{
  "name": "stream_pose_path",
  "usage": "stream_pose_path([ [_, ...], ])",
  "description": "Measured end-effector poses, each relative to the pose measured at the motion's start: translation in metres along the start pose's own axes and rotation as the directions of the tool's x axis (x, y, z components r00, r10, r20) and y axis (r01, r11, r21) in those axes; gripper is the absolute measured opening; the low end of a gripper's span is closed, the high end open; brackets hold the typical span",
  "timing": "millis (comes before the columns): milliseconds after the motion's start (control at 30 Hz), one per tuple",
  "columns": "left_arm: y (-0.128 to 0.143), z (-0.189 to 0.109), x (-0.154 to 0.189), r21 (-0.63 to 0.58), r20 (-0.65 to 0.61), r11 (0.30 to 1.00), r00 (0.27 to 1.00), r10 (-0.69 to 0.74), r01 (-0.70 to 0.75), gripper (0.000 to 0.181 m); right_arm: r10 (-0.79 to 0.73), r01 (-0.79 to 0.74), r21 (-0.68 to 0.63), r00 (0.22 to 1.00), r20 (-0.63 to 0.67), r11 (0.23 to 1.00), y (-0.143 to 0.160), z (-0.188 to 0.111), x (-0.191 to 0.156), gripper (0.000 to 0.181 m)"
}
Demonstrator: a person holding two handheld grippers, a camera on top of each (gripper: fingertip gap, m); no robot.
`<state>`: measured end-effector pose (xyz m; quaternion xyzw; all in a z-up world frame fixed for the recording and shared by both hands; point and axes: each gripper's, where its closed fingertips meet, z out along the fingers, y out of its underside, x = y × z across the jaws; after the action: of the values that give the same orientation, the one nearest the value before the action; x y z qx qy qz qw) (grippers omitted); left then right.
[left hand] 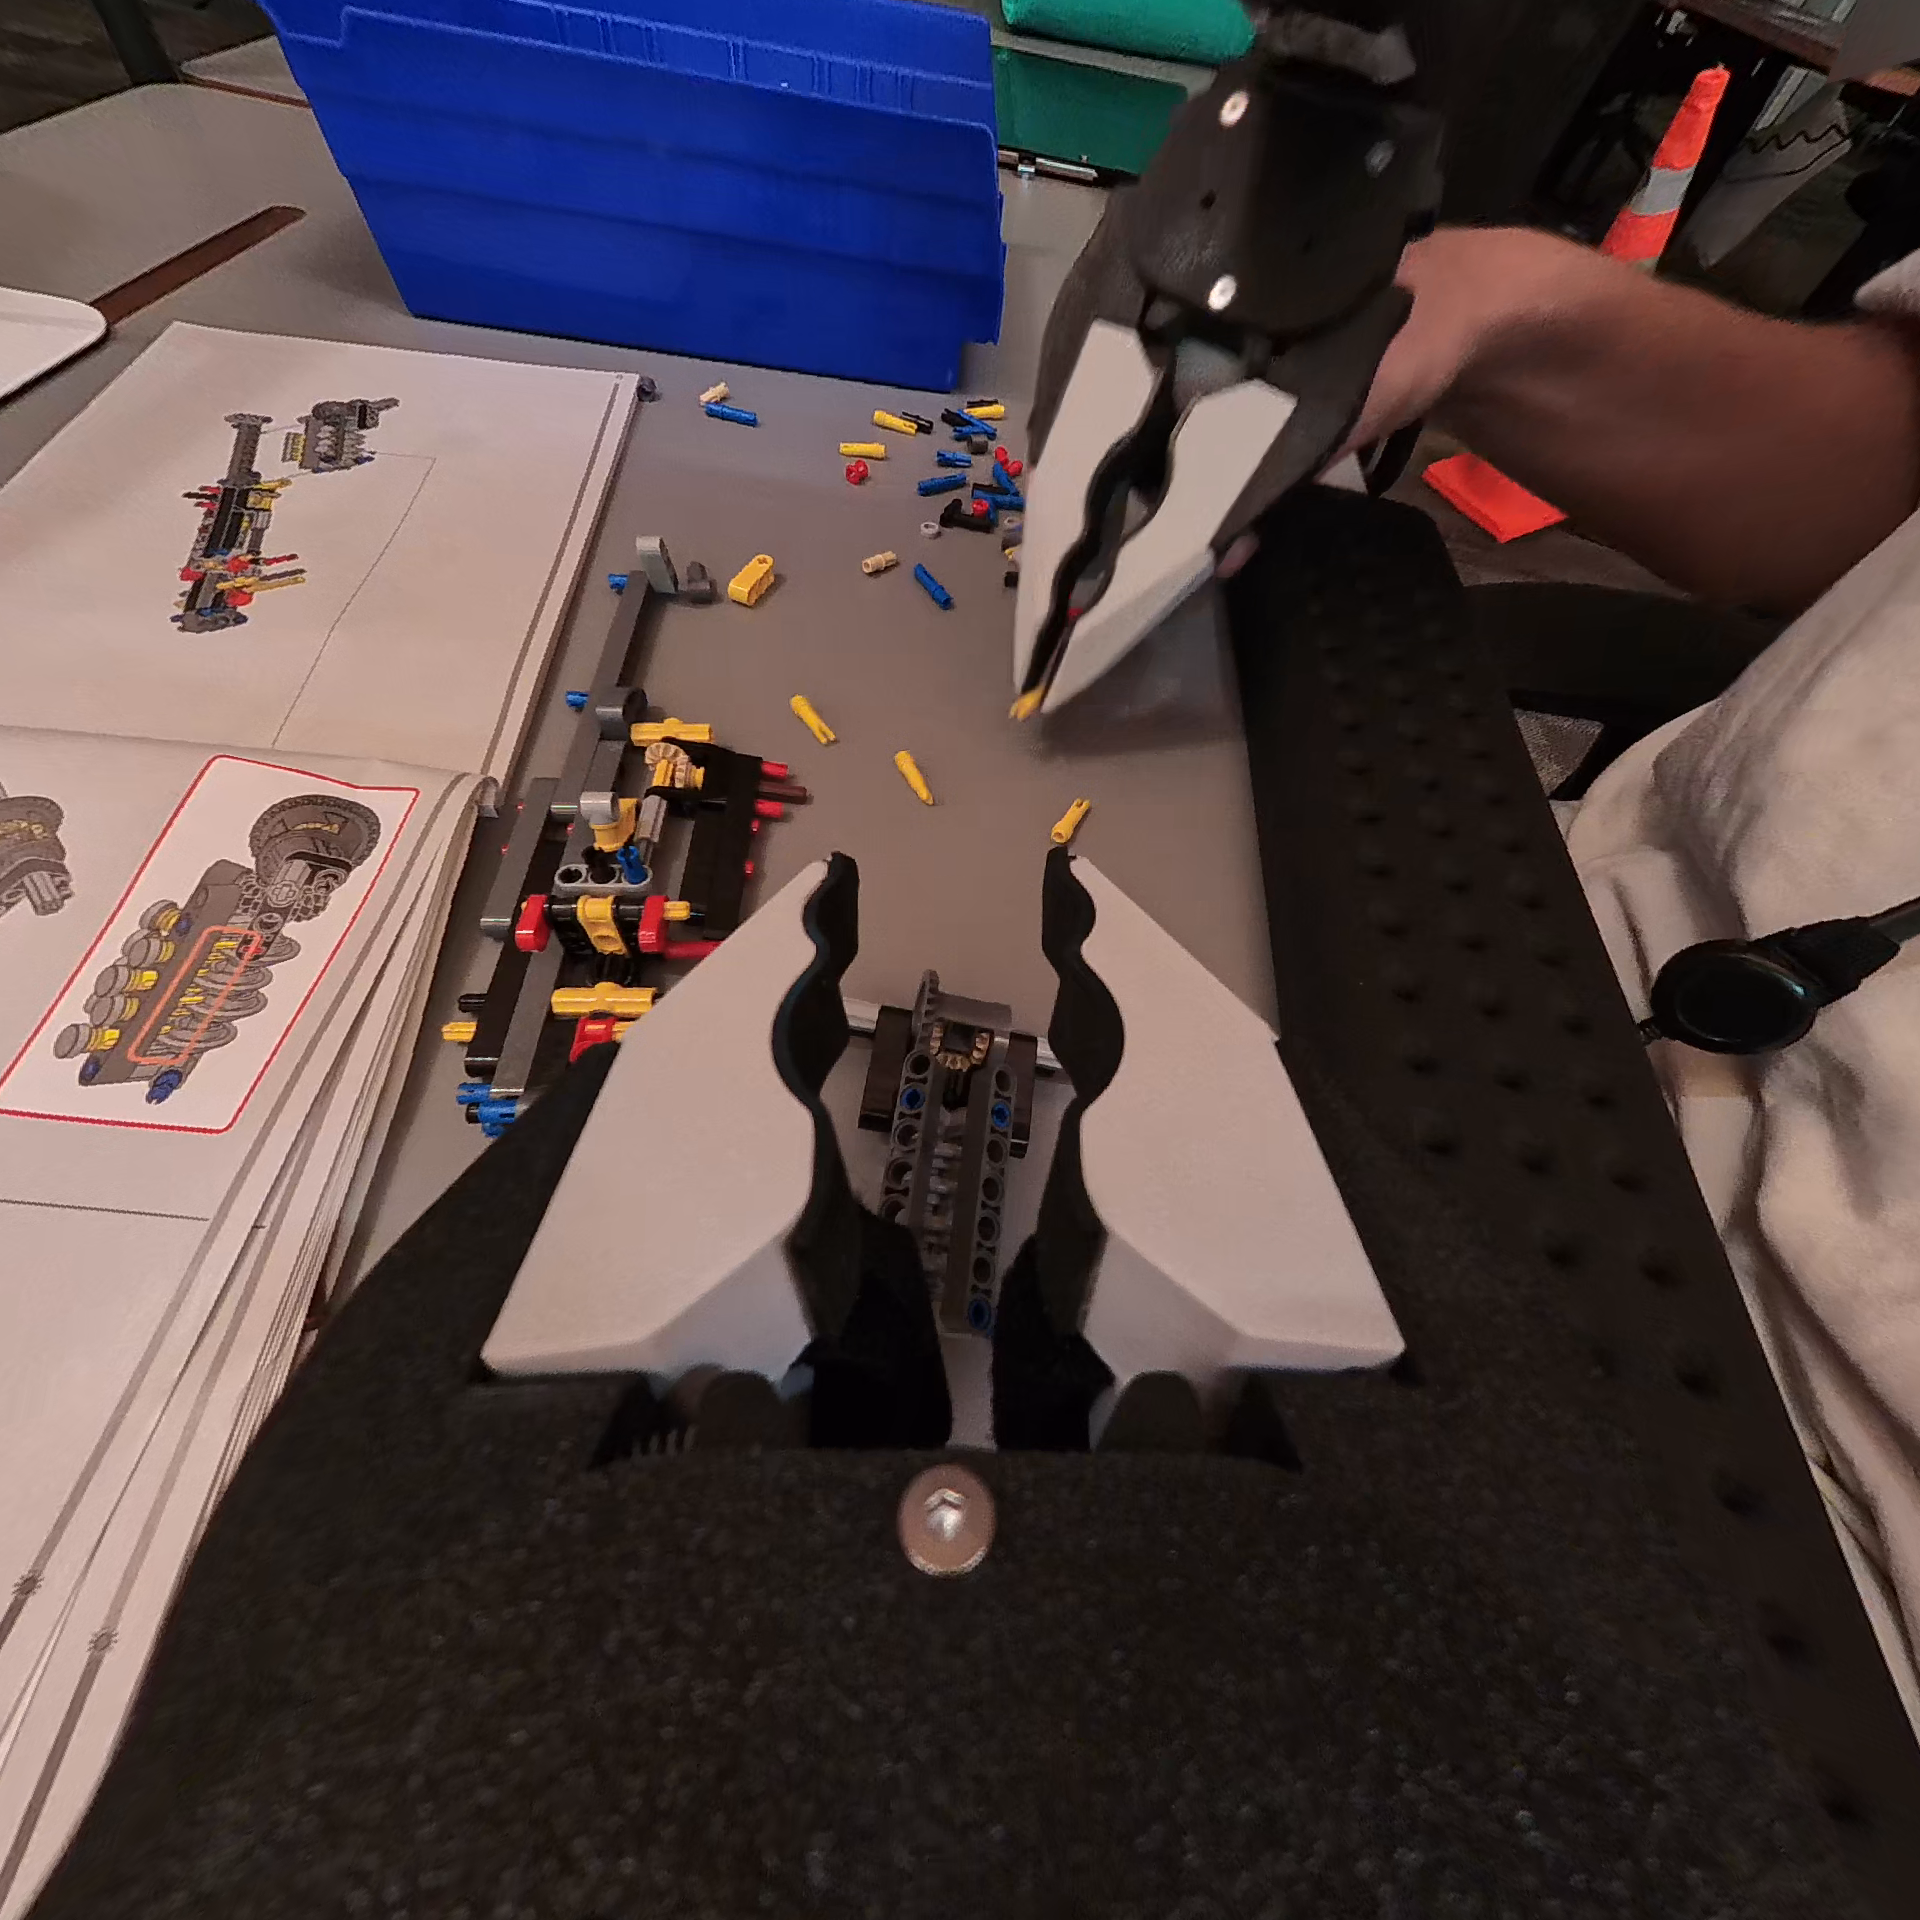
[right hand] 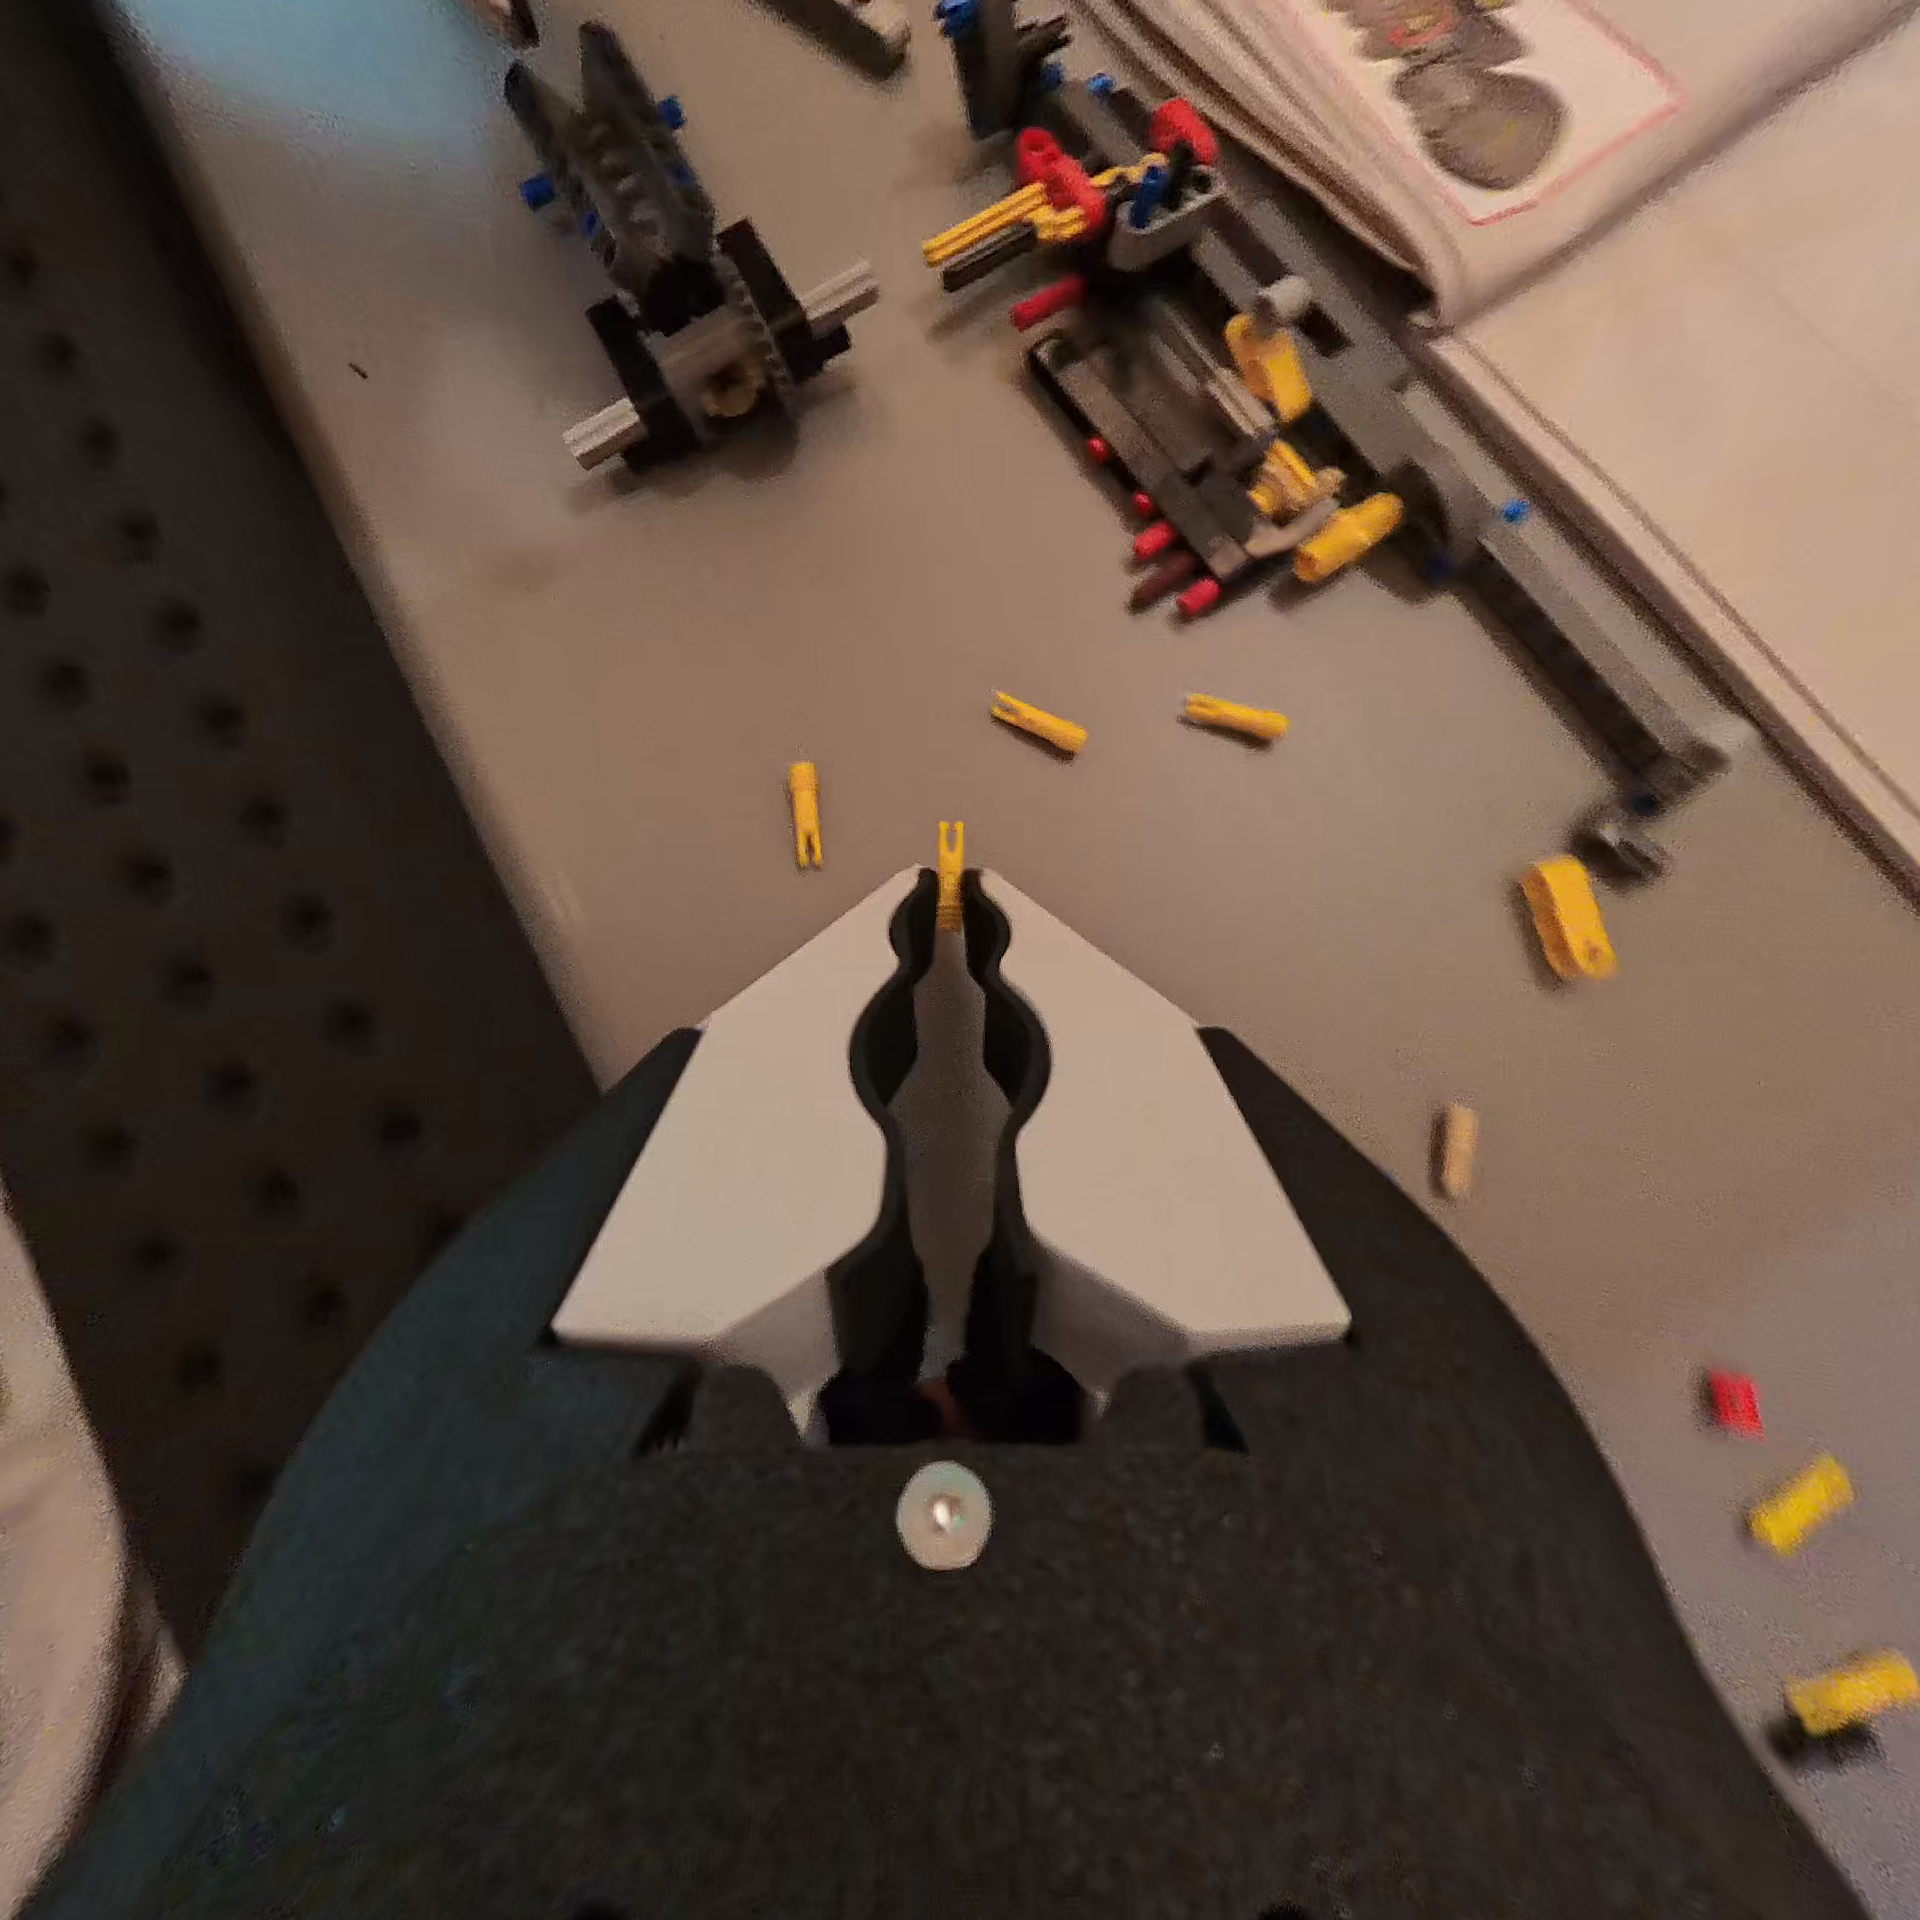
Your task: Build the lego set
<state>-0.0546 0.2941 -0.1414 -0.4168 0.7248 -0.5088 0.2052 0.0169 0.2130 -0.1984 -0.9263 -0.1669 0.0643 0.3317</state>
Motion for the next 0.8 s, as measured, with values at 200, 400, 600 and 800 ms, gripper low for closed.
stream_pose_path([
  [200, 0.001, 0.0, 0.001, -0.012, 0.008, 1.0, 1.0, 0.015, -0.015, 0.035, -0.03, 0.032, -0.024, 0.997, 0.077, 0.999, -0.01, 0.023, -0.007, 0.01],
  [400, 0.005, 0.003, 0.004, -0.038, 0.002, 0.999, 0.999, 0.035, -0.035, 0.034, 0.02, -0.02, 0.044, 1.0, 0.006, 0.999, -0.039, 0.026, 0.021, 0.03],
  [600, 0.006, 0.005, 0.008, -0.044, -0.011, 0.998, 0.999, 0.041, -0.041, 0.034, -0.012, 0.012, 0.018, 1.0, -0.019, 1.0, -0.04, 0.052, 0.02, 0.031],
  [800, 0.008, 0.006, 0.009, -0.053, -0.013, 0.997, 0.999, 0.047, -0.048, 0.035, -0.045, 0.046, 0.024, 0.998, -0.042, 0.999, -0.042, 0.053, 0.019, 0.014],
])
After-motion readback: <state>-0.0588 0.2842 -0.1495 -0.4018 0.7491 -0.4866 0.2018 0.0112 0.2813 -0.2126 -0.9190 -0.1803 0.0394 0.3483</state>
